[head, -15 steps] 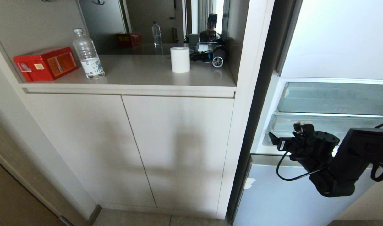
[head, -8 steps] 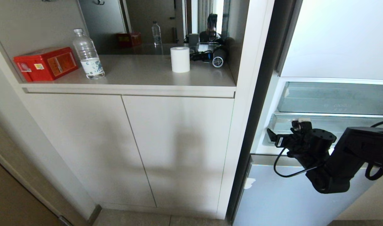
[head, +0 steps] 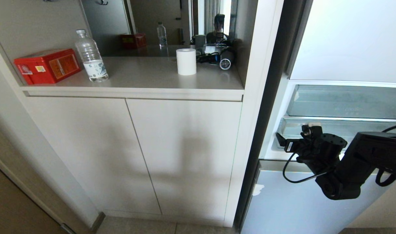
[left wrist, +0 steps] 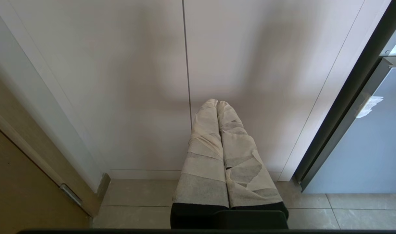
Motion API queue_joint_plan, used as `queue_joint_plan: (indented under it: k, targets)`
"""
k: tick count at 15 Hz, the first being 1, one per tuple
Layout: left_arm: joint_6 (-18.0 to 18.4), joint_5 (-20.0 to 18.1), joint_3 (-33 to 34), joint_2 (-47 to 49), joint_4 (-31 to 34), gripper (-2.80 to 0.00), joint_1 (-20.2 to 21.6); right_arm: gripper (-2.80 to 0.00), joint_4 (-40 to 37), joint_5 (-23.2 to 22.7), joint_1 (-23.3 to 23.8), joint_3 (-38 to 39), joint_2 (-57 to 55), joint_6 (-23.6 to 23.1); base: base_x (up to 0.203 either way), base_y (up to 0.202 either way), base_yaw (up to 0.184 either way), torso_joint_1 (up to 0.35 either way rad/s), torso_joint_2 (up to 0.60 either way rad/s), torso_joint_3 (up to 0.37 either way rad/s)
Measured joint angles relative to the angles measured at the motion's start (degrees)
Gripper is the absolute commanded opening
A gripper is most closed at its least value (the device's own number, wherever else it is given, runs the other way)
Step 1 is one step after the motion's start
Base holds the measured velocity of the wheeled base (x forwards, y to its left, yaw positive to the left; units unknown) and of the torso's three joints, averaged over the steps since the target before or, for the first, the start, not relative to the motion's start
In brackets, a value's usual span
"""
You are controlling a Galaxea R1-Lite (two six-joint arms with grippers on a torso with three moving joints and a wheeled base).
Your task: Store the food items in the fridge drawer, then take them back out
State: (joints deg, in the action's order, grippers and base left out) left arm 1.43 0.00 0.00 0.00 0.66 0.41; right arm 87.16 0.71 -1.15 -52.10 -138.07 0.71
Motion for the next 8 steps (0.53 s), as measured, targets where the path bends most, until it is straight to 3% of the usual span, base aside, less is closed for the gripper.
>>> queue_joint_plan:
  k: [8]
  targets:
    - [-0.02,0.0,-0.02,0.0,0.02,-2.8,0.0,0.0,-0.04,0.06,0.13,-2.02,-0.46,1.57,0.0,0.0,0.0,0.0,0.0,0.0]
